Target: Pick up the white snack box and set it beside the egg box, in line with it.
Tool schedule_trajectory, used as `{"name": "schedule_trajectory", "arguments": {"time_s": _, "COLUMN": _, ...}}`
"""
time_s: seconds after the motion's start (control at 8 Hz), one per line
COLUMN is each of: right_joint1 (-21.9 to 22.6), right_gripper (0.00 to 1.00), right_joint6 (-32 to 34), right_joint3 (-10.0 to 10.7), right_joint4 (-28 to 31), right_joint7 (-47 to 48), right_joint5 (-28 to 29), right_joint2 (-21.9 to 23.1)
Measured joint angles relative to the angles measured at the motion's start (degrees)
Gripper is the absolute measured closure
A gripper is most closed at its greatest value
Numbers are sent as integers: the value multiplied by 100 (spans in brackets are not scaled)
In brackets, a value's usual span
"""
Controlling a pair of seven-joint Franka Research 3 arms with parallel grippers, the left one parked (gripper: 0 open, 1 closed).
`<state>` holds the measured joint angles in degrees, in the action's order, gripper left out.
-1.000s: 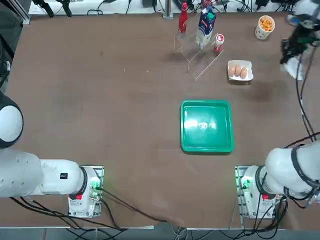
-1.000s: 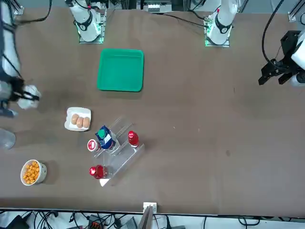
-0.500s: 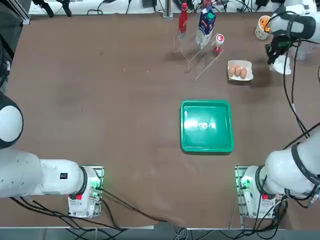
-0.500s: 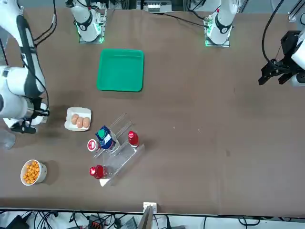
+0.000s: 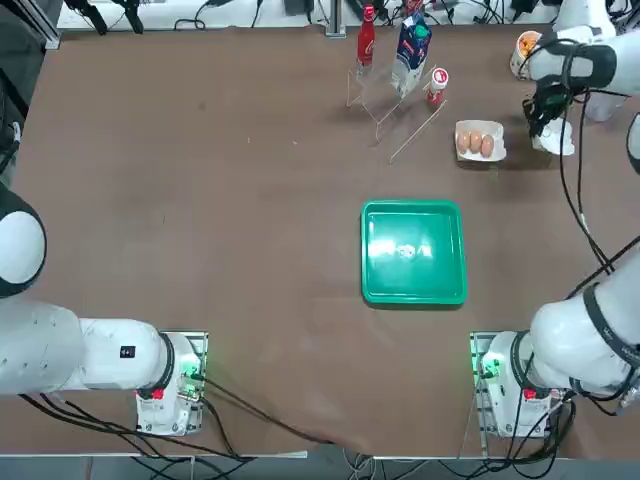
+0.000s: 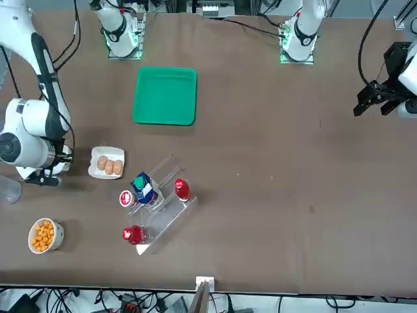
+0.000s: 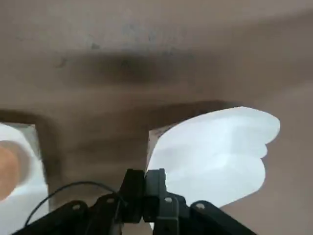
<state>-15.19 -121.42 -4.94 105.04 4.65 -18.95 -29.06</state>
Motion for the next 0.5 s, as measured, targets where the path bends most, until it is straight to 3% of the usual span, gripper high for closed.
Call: {"name": "schedule_trajectory", "arguments": {"time_s": 0.5, "right_joint1": 3, "right_gripper": 97, "right_joint6": -82, "right_joint3": 3, "right_joint4": 24, "right_joint7": 1, "right_joint5": -25, "right_joint2": -149}}
